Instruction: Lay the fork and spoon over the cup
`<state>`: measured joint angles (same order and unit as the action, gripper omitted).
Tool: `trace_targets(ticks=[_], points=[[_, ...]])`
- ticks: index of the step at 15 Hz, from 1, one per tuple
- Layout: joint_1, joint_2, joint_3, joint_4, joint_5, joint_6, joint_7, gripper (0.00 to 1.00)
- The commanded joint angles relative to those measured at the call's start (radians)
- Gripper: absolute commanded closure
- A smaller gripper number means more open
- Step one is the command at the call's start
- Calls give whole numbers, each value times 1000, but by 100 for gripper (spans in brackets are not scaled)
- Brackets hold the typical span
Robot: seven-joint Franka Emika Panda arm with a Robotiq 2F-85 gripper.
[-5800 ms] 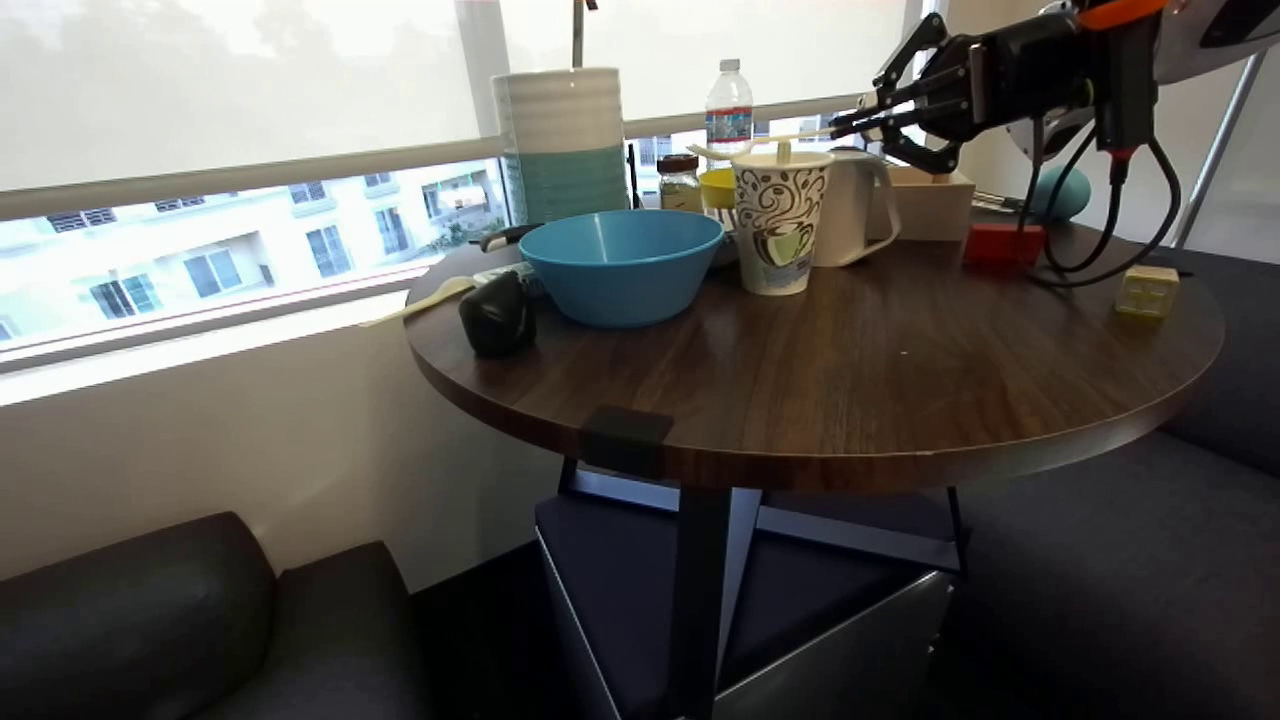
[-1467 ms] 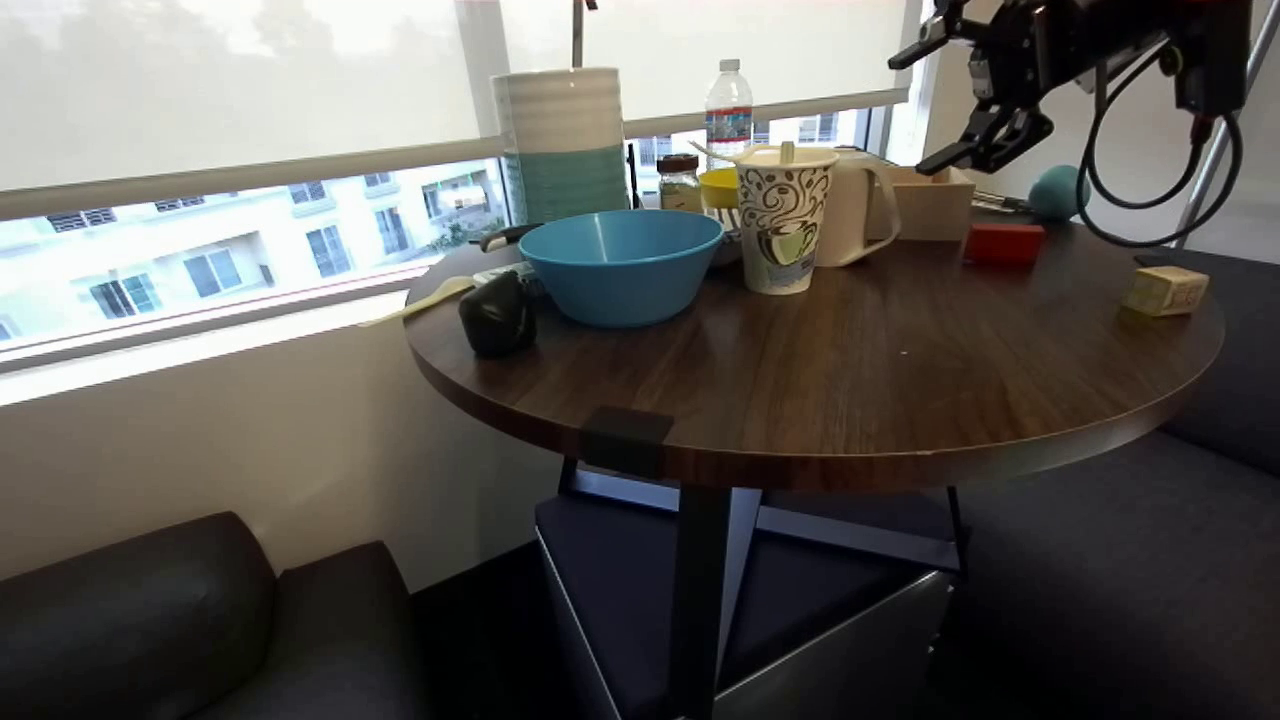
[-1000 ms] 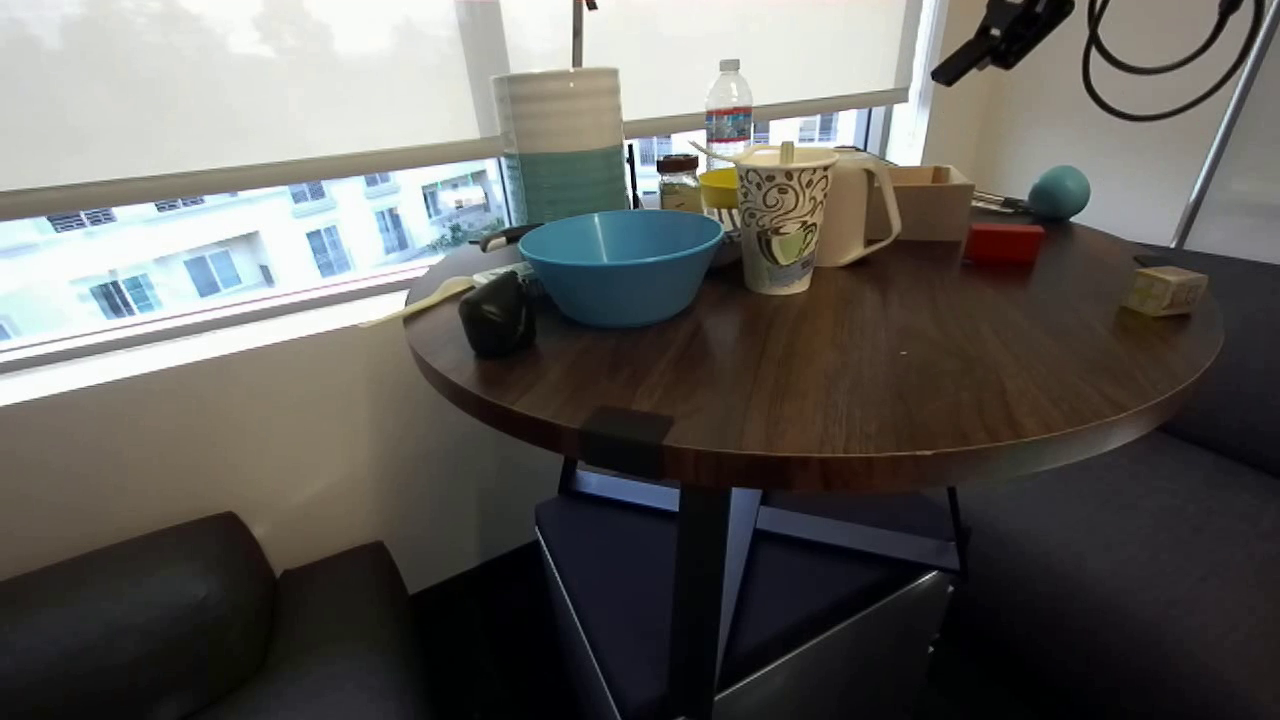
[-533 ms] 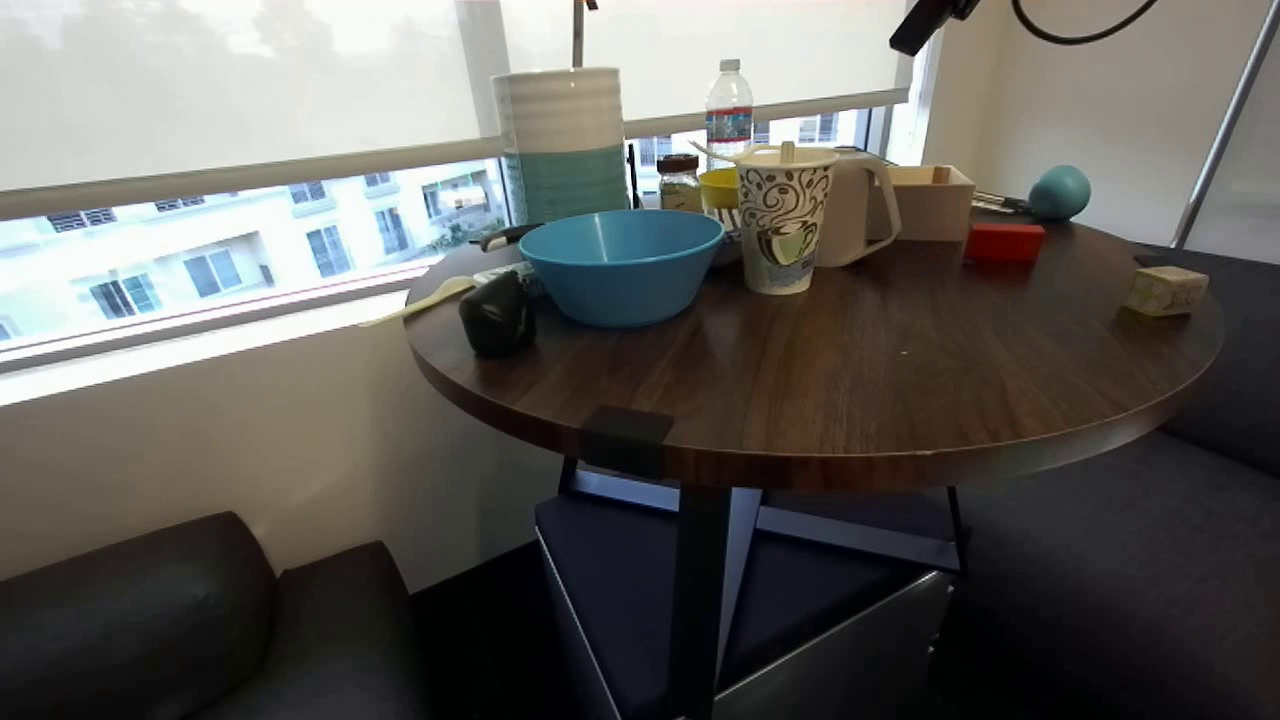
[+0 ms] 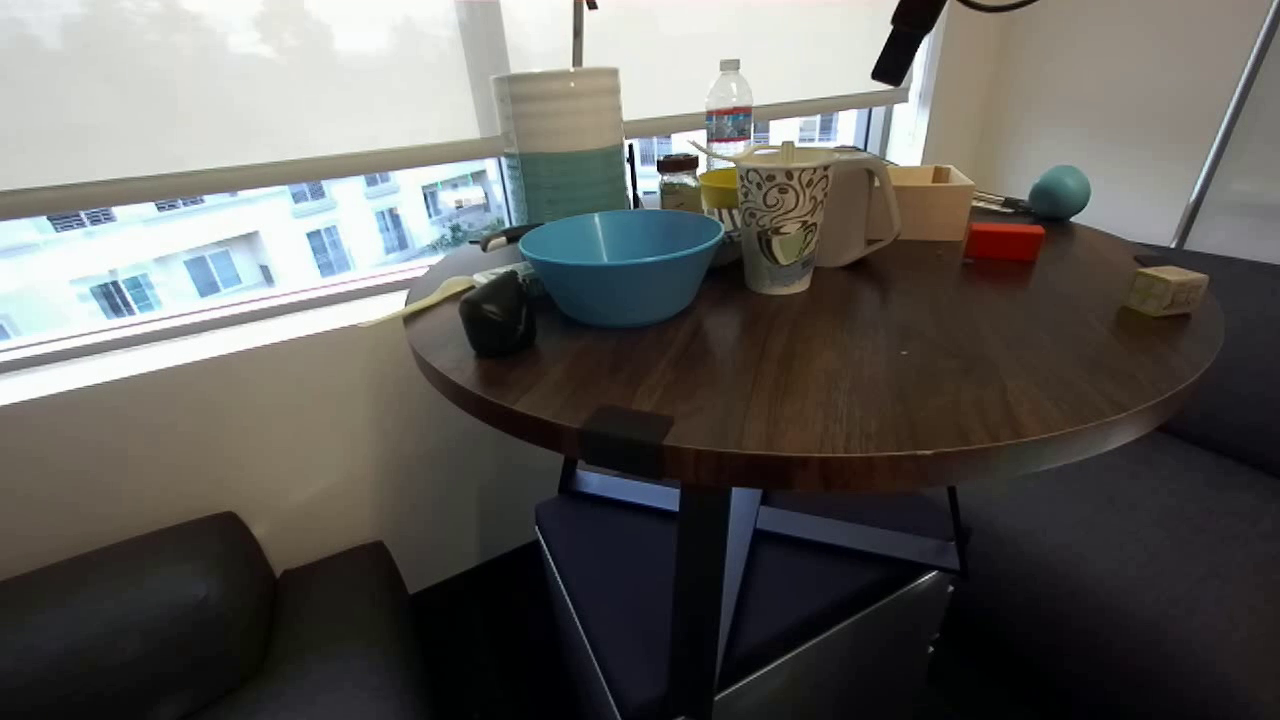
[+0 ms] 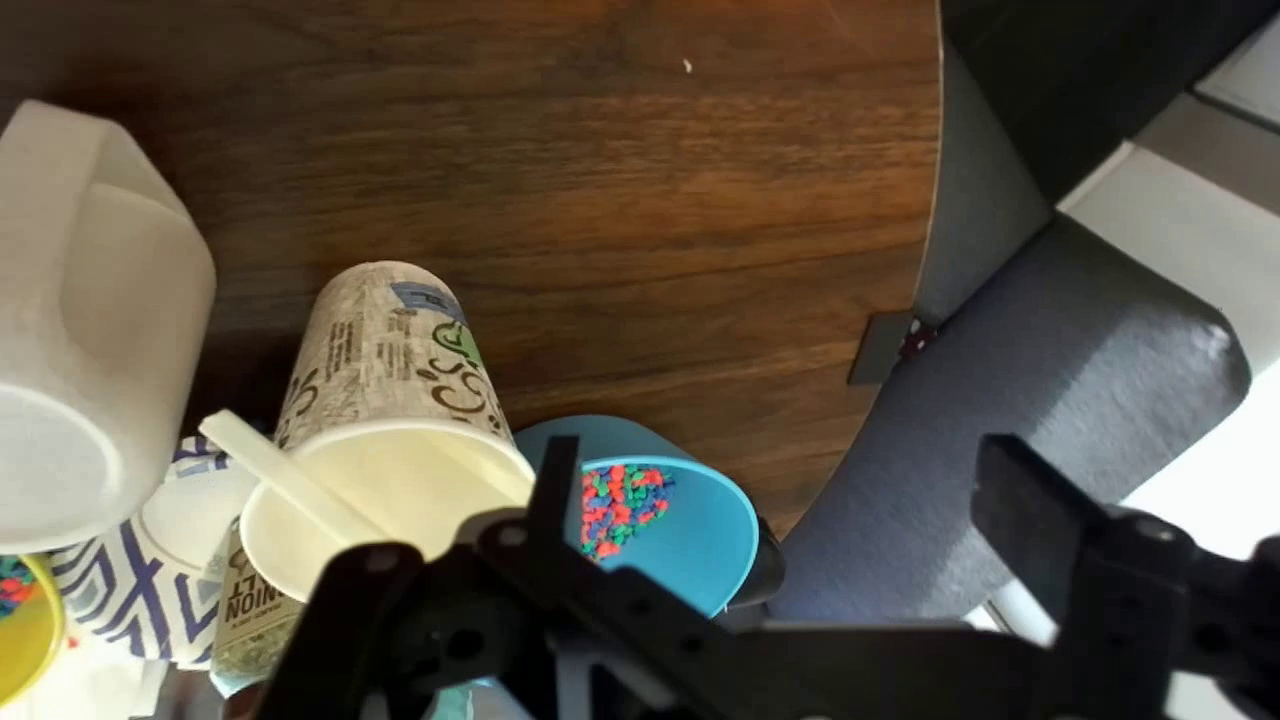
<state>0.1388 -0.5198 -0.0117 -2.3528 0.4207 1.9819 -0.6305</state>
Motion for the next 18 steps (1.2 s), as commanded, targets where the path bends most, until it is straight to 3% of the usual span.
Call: trace_targets(ticks=[1,10,15,18], points=[[33,84,13,71,-129,16,-67,0],[40,143,94,51,-437,320,-78,0],[50,158,87,43,-474,342,-64,9],[55,165,86,47,-463,326,-65,2]])
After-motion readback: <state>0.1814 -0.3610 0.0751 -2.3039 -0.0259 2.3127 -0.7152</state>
